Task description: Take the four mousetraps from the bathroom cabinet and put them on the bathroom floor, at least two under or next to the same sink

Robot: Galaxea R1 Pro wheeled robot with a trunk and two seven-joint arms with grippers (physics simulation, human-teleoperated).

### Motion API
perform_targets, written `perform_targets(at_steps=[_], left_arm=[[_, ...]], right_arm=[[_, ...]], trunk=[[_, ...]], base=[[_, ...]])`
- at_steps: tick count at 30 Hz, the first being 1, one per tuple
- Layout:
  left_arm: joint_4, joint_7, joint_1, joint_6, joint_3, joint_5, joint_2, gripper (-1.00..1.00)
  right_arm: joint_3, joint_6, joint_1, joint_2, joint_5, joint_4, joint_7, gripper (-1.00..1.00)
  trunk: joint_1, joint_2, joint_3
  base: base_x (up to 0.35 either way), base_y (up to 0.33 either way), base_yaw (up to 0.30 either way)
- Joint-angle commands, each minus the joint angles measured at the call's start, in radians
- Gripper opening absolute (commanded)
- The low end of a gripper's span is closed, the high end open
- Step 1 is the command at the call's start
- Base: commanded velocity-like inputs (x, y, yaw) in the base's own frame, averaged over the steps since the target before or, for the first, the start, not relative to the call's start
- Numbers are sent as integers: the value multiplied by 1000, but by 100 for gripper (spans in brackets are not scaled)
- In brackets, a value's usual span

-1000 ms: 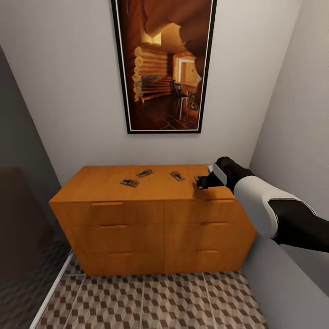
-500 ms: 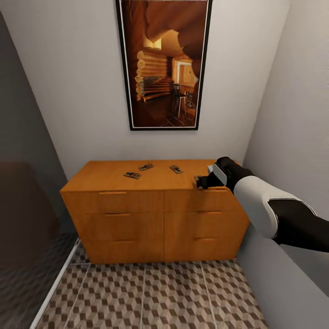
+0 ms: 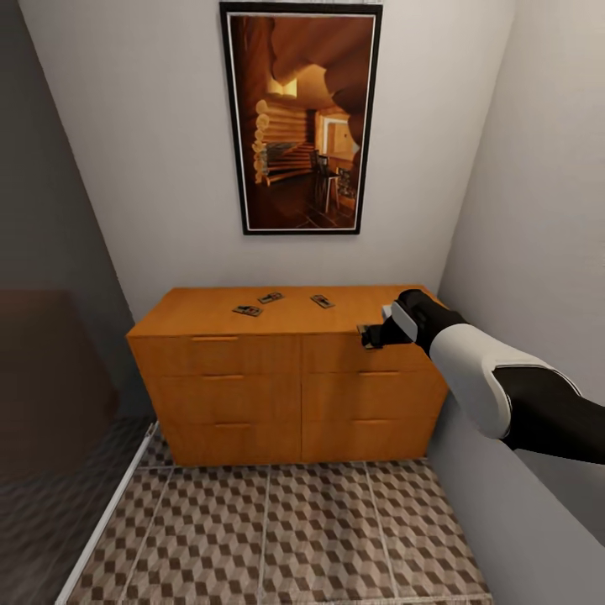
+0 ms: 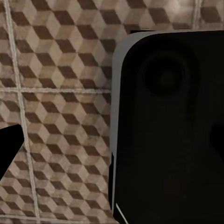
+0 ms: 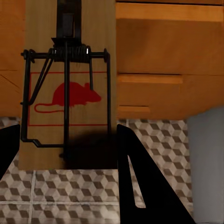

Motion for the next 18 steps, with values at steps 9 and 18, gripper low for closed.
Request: perform_targets(at_steps=[9, 18], left_arm=[[-1, 1, 1, -2, 5, -3, 0, 100], [-1, 1, 1, -2, 5, -3, 1, 100]], right_arm=[[0, -16, 0, 0, 2, 3, 1, -100], [1, -31, -1, 0, 2, 11, 1, -100]], trunk=[[0, -1, -1], [0, -1, -1]], base=[[-235, 0, 0], [-191, 0, 0]])
